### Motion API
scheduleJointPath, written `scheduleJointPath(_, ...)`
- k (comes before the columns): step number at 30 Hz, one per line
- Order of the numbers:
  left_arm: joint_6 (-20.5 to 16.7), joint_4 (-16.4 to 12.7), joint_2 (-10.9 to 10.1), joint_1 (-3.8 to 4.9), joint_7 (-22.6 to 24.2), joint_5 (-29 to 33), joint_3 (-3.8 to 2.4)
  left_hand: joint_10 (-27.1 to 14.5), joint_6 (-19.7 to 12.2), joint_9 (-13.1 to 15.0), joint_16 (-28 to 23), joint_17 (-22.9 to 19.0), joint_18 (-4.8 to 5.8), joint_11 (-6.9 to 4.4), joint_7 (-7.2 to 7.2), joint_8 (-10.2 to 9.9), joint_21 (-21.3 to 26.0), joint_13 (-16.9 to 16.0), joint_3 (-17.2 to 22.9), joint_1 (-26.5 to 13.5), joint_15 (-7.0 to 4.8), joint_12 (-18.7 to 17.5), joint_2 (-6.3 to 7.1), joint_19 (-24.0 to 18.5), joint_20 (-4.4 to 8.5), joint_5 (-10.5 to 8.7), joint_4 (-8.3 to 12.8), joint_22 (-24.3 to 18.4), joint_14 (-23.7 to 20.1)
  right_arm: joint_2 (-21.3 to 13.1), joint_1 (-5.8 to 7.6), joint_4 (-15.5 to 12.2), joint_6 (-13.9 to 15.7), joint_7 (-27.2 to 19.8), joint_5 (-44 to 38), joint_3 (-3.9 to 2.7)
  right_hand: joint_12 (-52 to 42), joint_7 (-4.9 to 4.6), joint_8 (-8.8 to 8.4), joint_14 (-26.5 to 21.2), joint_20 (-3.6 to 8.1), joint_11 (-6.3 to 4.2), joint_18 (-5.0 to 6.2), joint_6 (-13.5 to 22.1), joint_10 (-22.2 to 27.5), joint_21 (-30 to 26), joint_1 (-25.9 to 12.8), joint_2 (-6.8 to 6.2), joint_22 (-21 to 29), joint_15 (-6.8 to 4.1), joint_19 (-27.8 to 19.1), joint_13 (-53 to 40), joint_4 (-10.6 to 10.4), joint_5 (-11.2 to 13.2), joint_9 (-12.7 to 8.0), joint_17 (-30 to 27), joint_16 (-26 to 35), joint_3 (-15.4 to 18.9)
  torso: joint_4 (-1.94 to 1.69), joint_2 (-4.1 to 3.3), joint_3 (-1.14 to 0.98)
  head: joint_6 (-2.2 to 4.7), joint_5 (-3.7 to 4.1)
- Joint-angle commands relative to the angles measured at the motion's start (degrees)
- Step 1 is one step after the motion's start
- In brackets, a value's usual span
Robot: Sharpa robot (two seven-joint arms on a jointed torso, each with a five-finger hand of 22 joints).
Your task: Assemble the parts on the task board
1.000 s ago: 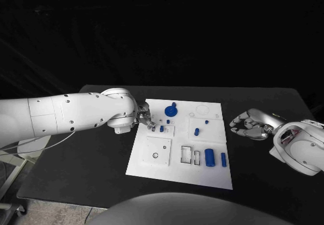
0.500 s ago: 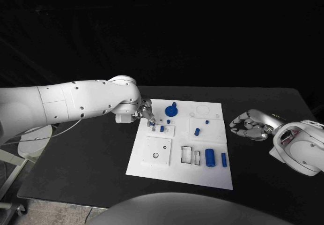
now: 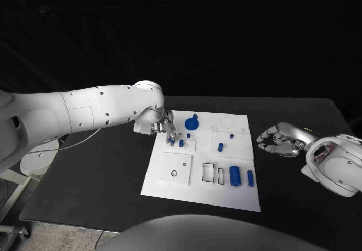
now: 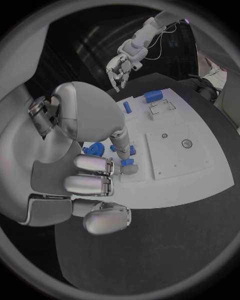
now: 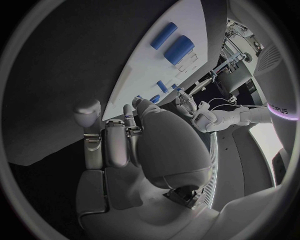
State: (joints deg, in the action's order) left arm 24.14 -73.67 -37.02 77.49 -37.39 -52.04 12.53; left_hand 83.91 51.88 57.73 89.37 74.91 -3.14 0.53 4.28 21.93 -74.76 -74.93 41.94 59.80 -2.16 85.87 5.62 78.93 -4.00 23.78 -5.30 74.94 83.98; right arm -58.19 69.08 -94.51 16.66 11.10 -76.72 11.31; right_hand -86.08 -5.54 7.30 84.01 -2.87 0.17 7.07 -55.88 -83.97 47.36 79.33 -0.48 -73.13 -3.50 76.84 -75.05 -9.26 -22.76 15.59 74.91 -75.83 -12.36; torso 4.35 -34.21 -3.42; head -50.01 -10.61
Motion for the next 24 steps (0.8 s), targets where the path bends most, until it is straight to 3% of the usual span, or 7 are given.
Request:
scheduleJointPath(1,0.61,0.41,0.35,0.01,0.14,0.49,0.01,1.74,-0.38,0.06,-0.20,13.70,-0.77,-0.19,-0.06,0.10,0.22,-12.16,2.23,-0.19,-0.10,-0.29,-0.34,-0.33,-0.13,-0.32,2.77,9.87,4.85,-0.01,-0.03,-0.05,-0.58,0.23,-0.02,-0.01,0.21,-0.18,-0.04,2.65,-0.09,0.52,0.69,-0.34,-2.17,-0.36,0.32,0.18,0.09,0.31,-0.45,-11.13,0.00,-0.32,-0.04,2.09,0.27,-0.37,-0.01,0.05,0.00,0.01,0.04)
scheduleJointPath(12,-4.57,-1.15,-0.33,-0.52,0.53,-3.67,0.05,1.66,-0.94,0.06,-0.22,13.64,-0.71,0.04,0.13,-0.02,0.04,-12.12,0.58,-1.04,0.11,-0.35,-1.35,-0.22,-0.30,-0.27,2.73,9.94,4.80,-0.03,-0.10,0.00,-0.49,0.12,-0.02,-0.01,0.21,-0.18,-0.04,2.65,-0.09,0.52,0.69,-0.34,-2.17,-0.36,0.32,0.18,0.09,0.31,-0.45,-11.13,0.00,-0.32,-0.04,2.09,0.27,-0.37,-0.03,0.04,0.01,0.01,0.08)
scheduleJointPath(24,-5.45,-2.76,-1.36,-1.64,-0.02,-5.94,0.17,1.77,-1.00,0.06,-0.17,13.72,-0.68,0.06,0.11,0.01,-0.10,-12.19,-0.44,-1.23,0.15,-0.24,-1.74,-0.12,-0.36,-0.14,2.72,9.99,4.87,-0.03,-0.22,0.03,-0.60,0.12,-0.01,0.00,0.24,-0.19,-0.02,2.60,-0.13,0.55,0.71,-0.39,-2.14,-0.54,0.29,0.19,0.13,0.34,-0.52,-11.10,0.04,-0.33,-0.03,2.03,0.34,-0.47,-0.05,0.06,0.01,0.01,0.04)
